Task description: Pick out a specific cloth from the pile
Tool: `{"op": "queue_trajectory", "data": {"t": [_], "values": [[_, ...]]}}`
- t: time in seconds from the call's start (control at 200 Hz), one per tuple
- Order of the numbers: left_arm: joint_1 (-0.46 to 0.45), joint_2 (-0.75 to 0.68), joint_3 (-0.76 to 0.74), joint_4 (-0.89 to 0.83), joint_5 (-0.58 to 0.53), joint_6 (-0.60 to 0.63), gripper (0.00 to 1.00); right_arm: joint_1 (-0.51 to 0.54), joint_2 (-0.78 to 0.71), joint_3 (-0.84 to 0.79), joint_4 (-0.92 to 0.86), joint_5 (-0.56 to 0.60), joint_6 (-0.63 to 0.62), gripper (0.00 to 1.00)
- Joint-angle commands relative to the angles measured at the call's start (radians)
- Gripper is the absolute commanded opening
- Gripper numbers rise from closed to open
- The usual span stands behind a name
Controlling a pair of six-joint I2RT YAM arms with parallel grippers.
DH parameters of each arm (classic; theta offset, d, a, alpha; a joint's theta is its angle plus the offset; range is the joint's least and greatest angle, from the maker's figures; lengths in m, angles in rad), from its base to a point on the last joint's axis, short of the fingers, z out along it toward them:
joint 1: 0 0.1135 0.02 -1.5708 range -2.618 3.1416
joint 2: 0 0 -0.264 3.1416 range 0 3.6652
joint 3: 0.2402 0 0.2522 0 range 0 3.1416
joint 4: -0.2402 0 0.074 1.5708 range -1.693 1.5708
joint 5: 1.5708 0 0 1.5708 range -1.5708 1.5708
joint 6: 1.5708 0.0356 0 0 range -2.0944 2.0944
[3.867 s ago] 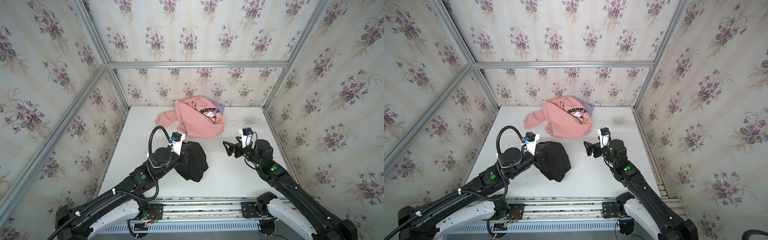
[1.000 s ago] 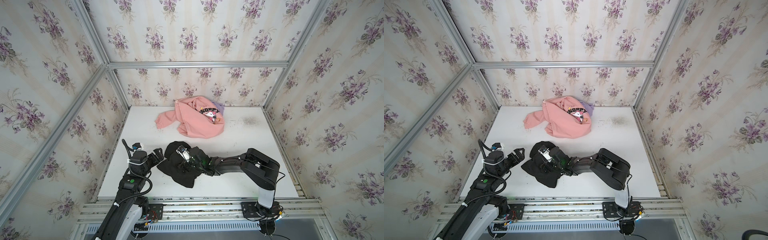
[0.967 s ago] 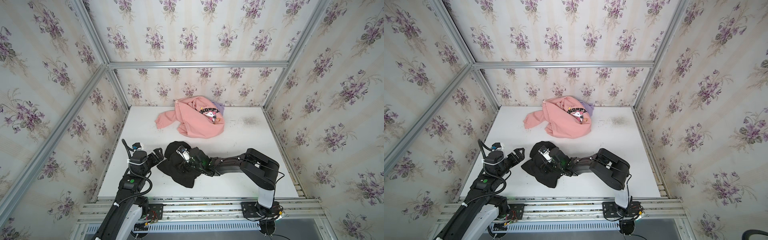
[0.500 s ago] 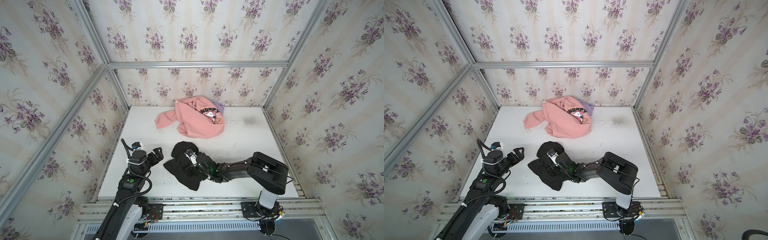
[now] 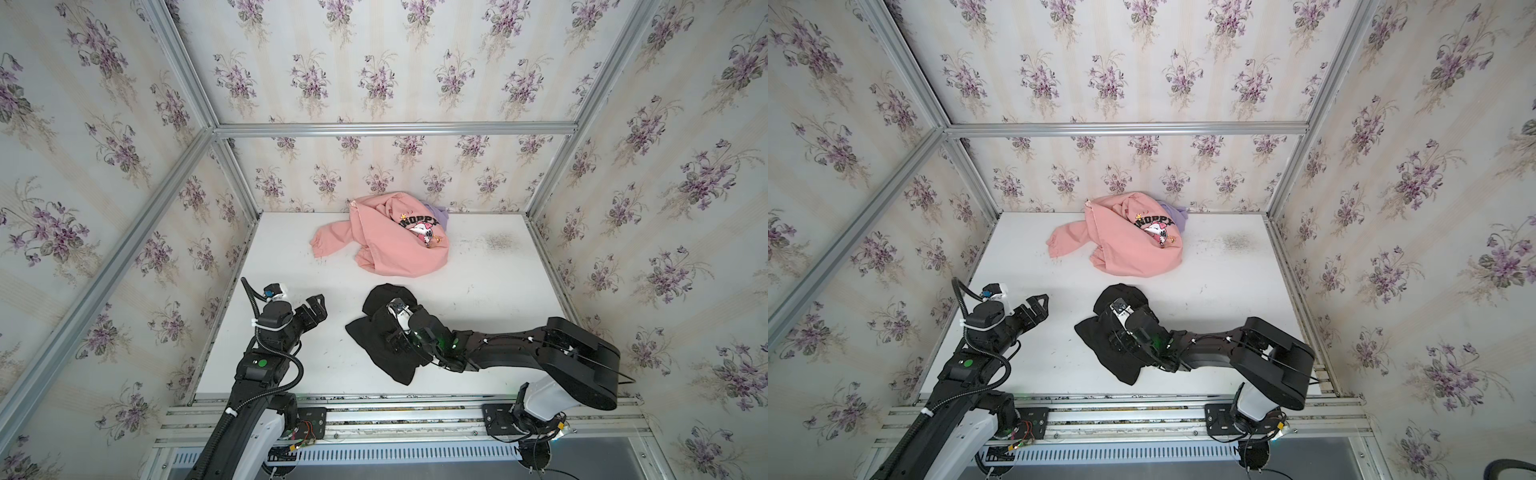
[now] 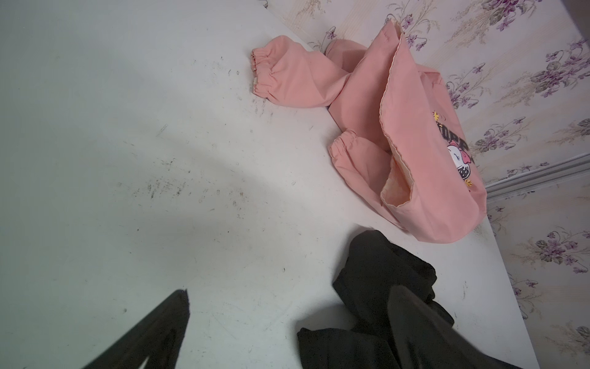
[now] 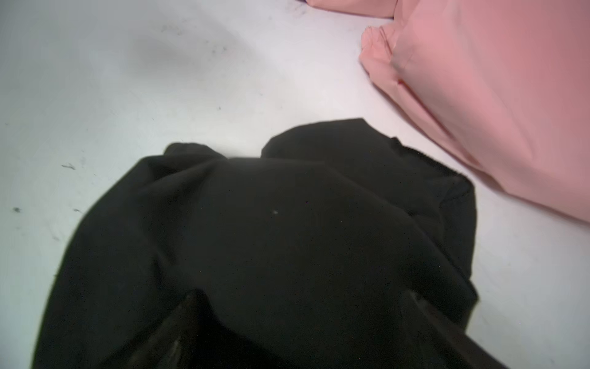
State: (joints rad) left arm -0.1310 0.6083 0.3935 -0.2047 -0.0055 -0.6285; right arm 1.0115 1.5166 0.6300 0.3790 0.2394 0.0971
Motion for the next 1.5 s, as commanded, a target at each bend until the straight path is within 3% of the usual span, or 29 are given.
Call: {"op": "queue_trajectory", "data": {"t": [0.0, 0.195, 0.32, 0.41, 0.49, 0.56, 0.675, 0.83, 0.91, 0.979, 1.064, 1.124, 1.199, 1.274, 1.289, 1.384, 1.449, 1.494], "values": [[0.002, -0.013, 0.016, 0.011, 0.007, 0.027, 0.99, 0.001, -0.081, 0.051, -0.074, -0.006, 0.005, 1.0], [0.002, -0.032, 0.036, 0.013, -0.037, 0.068, 1.0, -0.001, -0.233, 0.067, -0.157, 0.071, -0.056, 1.0], [0.001, 0.0, 0.056, 0.038, -0.175, 0.103, 1.0, -0.004, -0.318, 0.005, -0.158, 0.343, -0.157, 1.0], [-0.002, 0.072, 0.091, 0.045, -0.239, 0.23, 0.99, -0.027, -0.346, -0.153, 0.112, 0.444, -0.445, 1.0], [-0.001, 0.16, 0.14, 0.048, -0.31, 0.331, 0.99, -0.088, -0.345, -0.278, 0.393, 0.525, -0.578, 1.0], [0.002, 0.234, 0.15, 0.127, -0.342, 0.417, 0.99, -0.165, -0.357, -0.274, 0.337, 0.492, -0.614, 1.0], [0.007, 0.359, 0.134, 0.329, -0.383, 0.527, 0.99, -0.385, -0.315, -0.302, 0.328, 0.326, -0.463, 1.0], [0.028, 0.523, 0.113, 0.562, -0.325, 0.661, 0.99, -0.575, -0.104, -0.353, 0.632, 0.275, -0.436, 1.0], [0.064, 0.55, 0.05, 0.697, -0.247, 0.676, 0.99, -0.626, 0.009, -0.371, 0.852, 0.257, -0.471, 1.0], [0.113, 0.546, -0.047, 0.871, -0.127, 0.652, 0.99, -0.68, 0.067, -0.381, 0.93, 0.25, -0.416, 1.0], [0.147, 0.575, -0.109, 1.038, -0.077, 0.593, 0.99, -0.801, -0.016, -0.405, 0.81, 0.066, -0.278, 1.0], [0.152, 0.613, -0.083, 1.014, -0.035, 0.602, 0.98, -0.907, 0.008, -0.408, 0.813, -0.064, -0.187, 0.99], [0.152, 0.678, -0.107, 1.1, -0.025, 0.602, 0.99, -0.946, 0.084, -0.412, 0.928, -0.1, -0.163, 0.99], [0.152, 0.72, -0.138, 1.199, -0.024, 0.603, 0.99, -0.953, 0.001, -0.342, 0.669, -0.136, -0.151, 0.95], [0.152, 0.723, -0.138, 1.204, -0.025, 0.604, 0.99, -0.957, 0.01, -0.314, 0.632, -0.153, -0.152, 1.0], [0.149, 0.712, -0.115, 1.136, -0.031, 0.604, 1.0, -0.963, 0.016, -0.22, 0.446, -0.191, -0.161, 1.0], [0.148, 0.722, -0.116, 1.155, -0.036, 0.607, 1.0, -0.965, 0.047, -0.241, 0.554, -0.193, -0.165, 1.0], [0.146, 0.718, -0.113, 1.143, -0.036, 0.605, 1.0, -0.965, 0.02, -0.225, 0.464, -0.191, -0.161, 1.0]]}}
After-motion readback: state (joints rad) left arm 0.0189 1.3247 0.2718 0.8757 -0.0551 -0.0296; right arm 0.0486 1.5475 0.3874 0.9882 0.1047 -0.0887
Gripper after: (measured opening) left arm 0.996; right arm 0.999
